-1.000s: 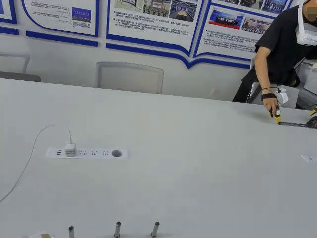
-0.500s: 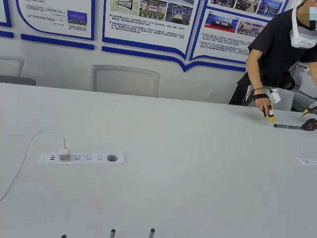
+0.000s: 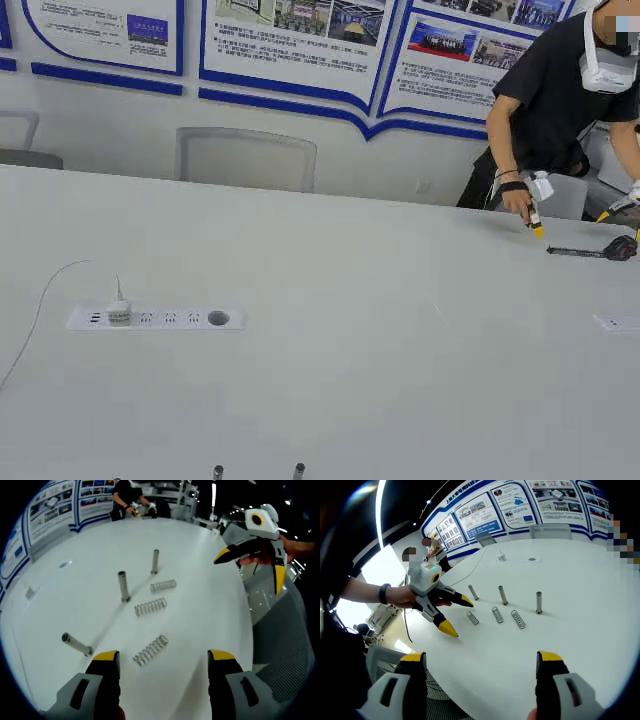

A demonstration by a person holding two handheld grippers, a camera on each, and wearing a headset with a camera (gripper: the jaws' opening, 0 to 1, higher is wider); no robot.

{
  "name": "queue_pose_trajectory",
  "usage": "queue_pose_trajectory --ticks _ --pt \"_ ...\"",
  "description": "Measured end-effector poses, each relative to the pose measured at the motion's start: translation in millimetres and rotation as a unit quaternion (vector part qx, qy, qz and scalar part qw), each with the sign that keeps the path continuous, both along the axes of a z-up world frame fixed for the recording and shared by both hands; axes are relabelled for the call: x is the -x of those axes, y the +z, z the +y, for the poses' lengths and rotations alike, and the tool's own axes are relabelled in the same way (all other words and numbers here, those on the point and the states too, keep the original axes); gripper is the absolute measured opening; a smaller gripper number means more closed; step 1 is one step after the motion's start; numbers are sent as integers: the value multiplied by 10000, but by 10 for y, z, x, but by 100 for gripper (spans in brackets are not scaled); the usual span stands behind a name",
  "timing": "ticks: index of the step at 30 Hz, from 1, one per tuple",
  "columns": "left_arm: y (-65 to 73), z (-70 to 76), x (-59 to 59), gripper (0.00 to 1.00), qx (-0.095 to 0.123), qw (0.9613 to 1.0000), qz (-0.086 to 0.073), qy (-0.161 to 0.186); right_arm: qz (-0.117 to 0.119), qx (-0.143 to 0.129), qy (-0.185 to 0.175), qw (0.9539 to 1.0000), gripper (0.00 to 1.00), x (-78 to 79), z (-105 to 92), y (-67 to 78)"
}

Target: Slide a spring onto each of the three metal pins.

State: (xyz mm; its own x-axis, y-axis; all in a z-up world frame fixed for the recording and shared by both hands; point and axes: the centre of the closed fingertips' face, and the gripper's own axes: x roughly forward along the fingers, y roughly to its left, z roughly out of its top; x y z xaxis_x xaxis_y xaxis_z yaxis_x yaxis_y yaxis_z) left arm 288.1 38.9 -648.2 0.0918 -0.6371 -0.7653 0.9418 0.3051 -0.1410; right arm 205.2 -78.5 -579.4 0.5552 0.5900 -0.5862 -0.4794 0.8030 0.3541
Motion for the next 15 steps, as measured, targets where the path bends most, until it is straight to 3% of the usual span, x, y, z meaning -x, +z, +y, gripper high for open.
queue_pose_trajectory --ticks 3,6,15 --pt "-38 2 -14 70 -35 10000 3 -27 20 -10 -42 10000 92 -2 -25 -12" --pt "-42 9 -48 68 -79 9999 -95 -54 39 22 -21 10000 92 13 -24 -21" --pt "-62 -7 -66 51 -33 9997 -178 -166 53 68 40 10000 91 20 -5 -49"
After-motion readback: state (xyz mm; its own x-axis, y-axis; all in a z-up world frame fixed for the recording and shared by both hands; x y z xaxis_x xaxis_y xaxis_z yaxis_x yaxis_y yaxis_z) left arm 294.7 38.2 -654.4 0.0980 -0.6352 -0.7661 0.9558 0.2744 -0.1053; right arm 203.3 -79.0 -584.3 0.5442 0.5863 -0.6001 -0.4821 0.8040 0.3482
